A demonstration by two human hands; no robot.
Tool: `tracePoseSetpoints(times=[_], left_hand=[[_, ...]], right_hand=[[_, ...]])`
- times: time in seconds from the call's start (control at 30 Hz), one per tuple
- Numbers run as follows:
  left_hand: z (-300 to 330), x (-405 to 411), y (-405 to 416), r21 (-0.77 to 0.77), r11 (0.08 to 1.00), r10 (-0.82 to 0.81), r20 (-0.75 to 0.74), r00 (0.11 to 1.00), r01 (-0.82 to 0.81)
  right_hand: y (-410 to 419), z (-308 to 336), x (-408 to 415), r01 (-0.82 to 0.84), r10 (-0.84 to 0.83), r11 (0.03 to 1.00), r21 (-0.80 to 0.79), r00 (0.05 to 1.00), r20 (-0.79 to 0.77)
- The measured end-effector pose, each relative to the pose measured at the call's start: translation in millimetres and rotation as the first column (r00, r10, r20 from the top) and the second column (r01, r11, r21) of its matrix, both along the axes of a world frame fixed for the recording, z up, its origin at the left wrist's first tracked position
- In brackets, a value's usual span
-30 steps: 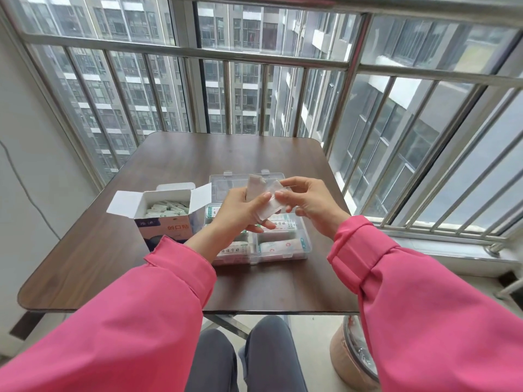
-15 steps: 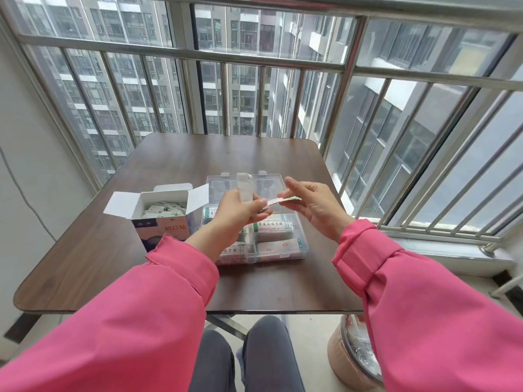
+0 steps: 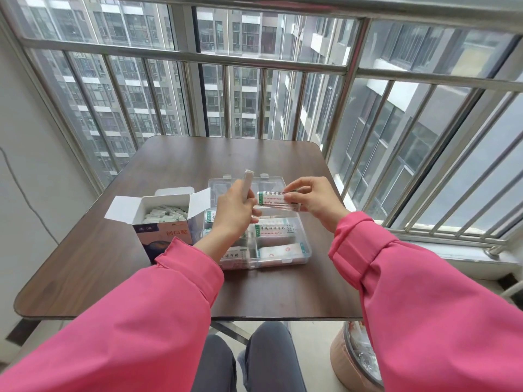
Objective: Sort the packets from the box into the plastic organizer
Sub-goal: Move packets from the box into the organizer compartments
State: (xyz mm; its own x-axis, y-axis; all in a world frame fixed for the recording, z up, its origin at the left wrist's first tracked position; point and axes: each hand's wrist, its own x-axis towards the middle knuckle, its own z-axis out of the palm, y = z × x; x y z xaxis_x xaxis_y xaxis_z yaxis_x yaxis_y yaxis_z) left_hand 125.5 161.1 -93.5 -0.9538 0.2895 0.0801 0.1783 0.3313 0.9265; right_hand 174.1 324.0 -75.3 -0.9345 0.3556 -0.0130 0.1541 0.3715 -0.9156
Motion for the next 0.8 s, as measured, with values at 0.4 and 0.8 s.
tracePoseSetpoints(times=[0.4, 0.8], left_hand=[[-2.4, -4.1, -1.1, -0.198, 0.979, 0.038, -0.026, 0.999, -0.043], [-5.7, -7.1, 3.3, -0.267, 0.964, 0.002, -0.03, 1.0, -0.01]], right_hand=[[-4.6, -14.4, -24.6, -0.147, 0.092, 0.92, 0.364, 0.982, 0.164], [-15.9, -25.3, -38.8, -0.274, 0.05, 0.714, 0.644, 0.938, 0.344]])
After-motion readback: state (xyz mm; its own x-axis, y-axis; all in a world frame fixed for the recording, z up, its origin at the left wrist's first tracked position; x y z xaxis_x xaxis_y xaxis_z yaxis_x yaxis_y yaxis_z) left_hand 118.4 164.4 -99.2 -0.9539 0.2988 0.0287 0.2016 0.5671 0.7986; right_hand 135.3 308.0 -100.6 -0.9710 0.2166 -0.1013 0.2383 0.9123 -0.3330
